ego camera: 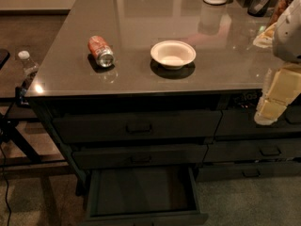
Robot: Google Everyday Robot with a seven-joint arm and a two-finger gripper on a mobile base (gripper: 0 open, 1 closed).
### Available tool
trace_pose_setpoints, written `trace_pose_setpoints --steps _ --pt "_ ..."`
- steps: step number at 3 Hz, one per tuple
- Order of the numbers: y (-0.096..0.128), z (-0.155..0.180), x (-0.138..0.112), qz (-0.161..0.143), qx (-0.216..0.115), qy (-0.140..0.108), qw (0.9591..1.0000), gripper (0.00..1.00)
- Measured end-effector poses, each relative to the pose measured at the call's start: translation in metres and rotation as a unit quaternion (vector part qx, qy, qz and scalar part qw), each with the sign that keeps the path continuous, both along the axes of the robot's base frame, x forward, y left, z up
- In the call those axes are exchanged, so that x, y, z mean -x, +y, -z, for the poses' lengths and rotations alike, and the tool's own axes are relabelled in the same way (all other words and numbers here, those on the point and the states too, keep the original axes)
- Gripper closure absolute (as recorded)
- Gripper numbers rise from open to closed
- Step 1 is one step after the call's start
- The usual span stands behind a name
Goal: Close bottom drawer
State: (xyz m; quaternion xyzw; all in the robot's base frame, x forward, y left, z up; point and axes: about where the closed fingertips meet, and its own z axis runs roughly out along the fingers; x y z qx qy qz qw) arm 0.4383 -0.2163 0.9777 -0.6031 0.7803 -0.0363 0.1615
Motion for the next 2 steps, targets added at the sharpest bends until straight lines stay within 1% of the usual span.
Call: trace_pose_setpoints --steps 1,2 --pt "0.0 0.0 0.0 0.0 0.0 0.0 1.0 0.0" --pt "0.0 0.0 0.0 0.0 0.0 0.0 1.0 0.18"
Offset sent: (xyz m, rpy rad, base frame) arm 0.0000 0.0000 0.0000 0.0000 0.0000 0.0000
